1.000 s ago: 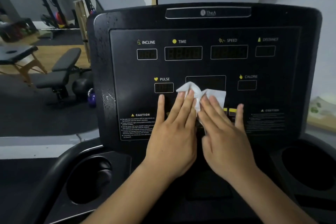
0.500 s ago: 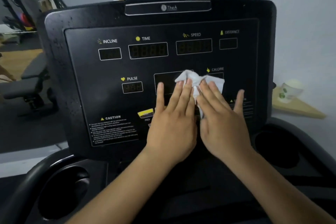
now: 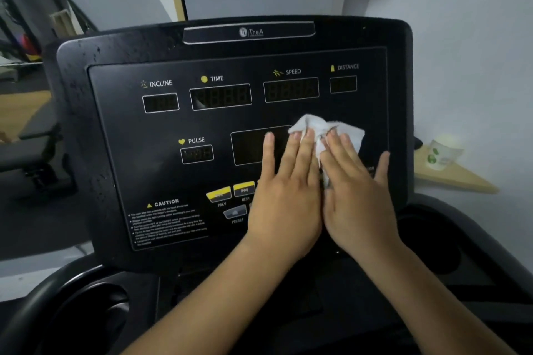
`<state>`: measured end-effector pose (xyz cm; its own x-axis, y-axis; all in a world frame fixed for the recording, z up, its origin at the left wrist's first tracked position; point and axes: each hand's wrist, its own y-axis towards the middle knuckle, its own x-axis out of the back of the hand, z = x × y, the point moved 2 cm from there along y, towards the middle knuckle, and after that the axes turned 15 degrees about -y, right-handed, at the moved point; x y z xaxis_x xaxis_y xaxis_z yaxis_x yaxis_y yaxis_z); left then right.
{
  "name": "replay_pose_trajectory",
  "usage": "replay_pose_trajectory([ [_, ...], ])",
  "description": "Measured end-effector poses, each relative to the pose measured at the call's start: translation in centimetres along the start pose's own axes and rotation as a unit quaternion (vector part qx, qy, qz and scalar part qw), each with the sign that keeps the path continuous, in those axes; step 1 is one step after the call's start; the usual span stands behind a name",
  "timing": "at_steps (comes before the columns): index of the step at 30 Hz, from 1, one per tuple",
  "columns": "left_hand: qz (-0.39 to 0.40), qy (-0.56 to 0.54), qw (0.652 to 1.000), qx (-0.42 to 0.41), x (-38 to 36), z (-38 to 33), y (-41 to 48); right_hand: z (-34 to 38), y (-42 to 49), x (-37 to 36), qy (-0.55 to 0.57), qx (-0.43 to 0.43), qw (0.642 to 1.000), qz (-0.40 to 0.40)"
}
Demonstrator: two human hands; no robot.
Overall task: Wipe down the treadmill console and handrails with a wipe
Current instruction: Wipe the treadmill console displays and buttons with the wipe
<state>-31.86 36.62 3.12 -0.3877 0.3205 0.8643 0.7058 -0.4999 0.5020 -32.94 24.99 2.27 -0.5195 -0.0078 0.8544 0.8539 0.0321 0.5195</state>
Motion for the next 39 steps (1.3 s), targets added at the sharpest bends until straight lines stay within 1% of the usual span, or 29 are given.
replay_pose_trajectory([
  [3, 0.036, 0.005, 0.999, -0.004, -1.1, -1.0, -2.5, -0.1, -2.9, -1.1, 0.017, -0.006, 1.0, 0.016],
  [7, 0.02, 0.022, 0.999, -0.016, -0.5, -1.1, 0.5, -1.7, -0.4, -0.5, -0.001, 0.0, 1.0, 0.008],
  [10, 0.015, 0.002, 1.0, -0.016, -0.8, -1.6, 1.0, -2.2, -0.3, -0.6, -0.001, -0.019, 1.0, 0.008],
  [12, 0.037, -0.008, 0.999, -0.014, -1.4, -2.3, -0.8, -1.9, -2.1, -1.2, 0.002, -0.029, 1.0, 0.013],
  [14, 0.058, 0.012, 0.998, -0.017, -1.7, -2.5, -1.3, -2.1, -2.8, -1.4, -0.002, -0.023, 0.999, 0.024],
  [16, 0.035, 0.023, 0.999, -0.024, -1.3, -2.7, 0.6, -3.0, -1.3, -1.0, -0.013, -0.017, 0.999, 0.026],
  [19, 0.022, 0.022, 0.999, -0.02, -0.9, -3.0, 3.2, -4.4, 1.1, -0.1, -0.01, -0.029, 0.999, 0.01],
  [23, 0.05, -0.003, 0.998, -0.023, -2.2, -3.9, 0.6, -4.1, -1.9, -1.2, 0.005, -0.046, 0.999, 0.017],
  [25, 0.064, 0.004, 0.998, -0.026, -2.6, -4.0, 0.0, -4.2, -2.6, -1.4, -0.001, -0.044, 0.999, 0.027],
  [27, 0.047, 0.014, 0.998, -0.041, -2.1, -4.3, 1.7, -5.0, -1.3, -1.1, -0.01, -0.039, 0.999, 0.021],
  [30, 0.033, 0.021, 0.998, -0.04, -1.7, -4.6, 4.5, -6.4, 1.1, -0.1, -0.009, -0.059, 0.998, 0.01],
  [35, 0.046, -0.007, 0.998, -0.049, -3.6, -5.6, 1.7, -5.8, -2.5, -1.1, -0.003, -0.079, 0.996, 0.039],
  [37, 0.044, -0.005, 0.997, -0.057, -3.7, -5.9, 1.9, -6.4, -2.3, -1.4, -0.005, -0.075, 0.996, 0.047],
  [39, 0.046, 0.006, 0.997, -0.062, -3.1, -6.4, 3.8, -7.4, -0.5, -1.1, -0.007, -0.077, 0.997, 0.032],
])
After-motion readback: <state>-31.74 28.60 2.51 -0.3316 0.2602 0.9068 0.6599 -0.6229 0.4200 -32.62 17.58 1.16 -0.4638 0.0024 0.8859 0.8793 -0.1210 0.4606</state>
